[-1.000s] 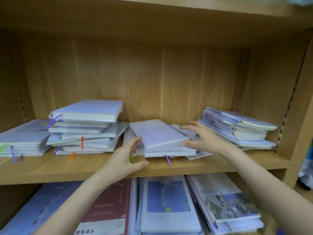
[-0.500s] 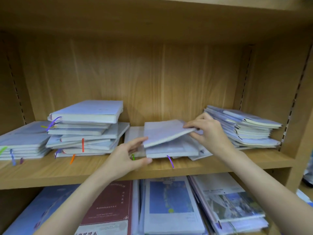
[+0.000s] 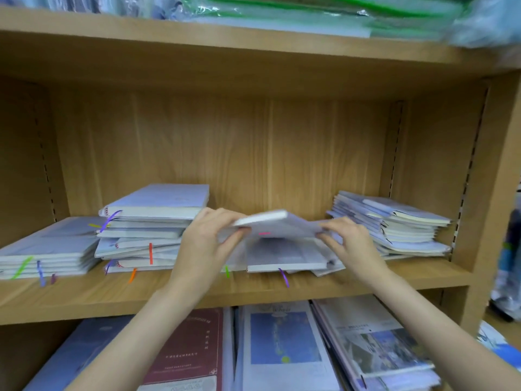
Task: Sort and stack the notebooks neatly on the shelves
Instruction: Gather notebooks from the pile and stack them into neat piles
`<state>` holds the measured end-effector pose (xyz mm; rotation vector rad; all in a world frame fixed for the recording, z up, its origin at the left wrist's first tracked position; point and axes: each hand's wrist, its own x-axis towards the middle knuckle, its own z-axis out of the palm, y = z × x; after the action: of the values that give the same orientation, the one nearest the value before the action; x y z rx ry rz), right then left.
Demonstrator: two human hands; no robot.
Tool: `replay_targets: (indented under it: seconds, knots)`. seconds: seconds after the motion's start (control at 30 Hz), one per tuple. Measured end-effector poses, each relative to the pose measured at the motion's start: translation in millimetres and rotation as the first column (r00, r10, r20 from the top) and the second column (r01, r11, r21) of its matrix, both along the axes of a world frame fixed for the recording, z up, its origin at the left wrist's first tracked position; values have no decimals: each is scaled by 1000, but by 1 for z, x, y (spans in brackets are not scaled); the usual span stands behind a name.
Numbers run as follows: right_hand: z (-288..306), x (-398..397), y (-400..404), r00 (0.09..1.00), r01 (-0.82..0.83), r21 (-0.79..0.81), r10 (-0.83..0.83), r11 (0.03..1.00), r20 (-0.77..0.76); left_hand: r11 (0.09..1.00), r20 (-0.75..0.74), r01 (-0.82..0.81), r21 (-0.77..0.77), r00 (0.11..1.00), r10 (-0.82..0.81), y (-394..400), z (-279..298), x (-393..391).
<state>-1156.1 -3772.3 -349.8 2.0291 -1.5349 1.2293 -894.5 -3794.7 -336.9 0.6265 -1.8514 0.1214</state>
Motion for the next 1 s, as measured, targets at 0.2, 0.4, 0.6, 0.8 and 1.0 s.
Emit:
replay_targets:
  seconds: [0.2, 0.4, 0.6, 0.8, 1.0]
  knots:
    - [44, 18, 31, 971, 102, -562, -204, 821, -123, 967, -12, -196, 162, 980, 200, -15, -4, 6]
    - [-17, 61, 24, 911, -35, -296, -91, 955, -402, 996, 262, -61, 70, 964, 41, -11, -35, -10]
    - [-29, 13, 42, 950, -36, 287, 122, 957, -288, 976, 454, -121, 182, 891, 26, -25, -62, -5]
    - [-35, -29, 50, 997, 12, 240, -29, 971, 68, 996, 293, 56, 66, 953, -73, -5, -61, -32]
    - [-11, -13, 60, 907, -58, -17, 60, 998, 416, 941, -158, 260, 218, 960, -229, 6, -31, -39]
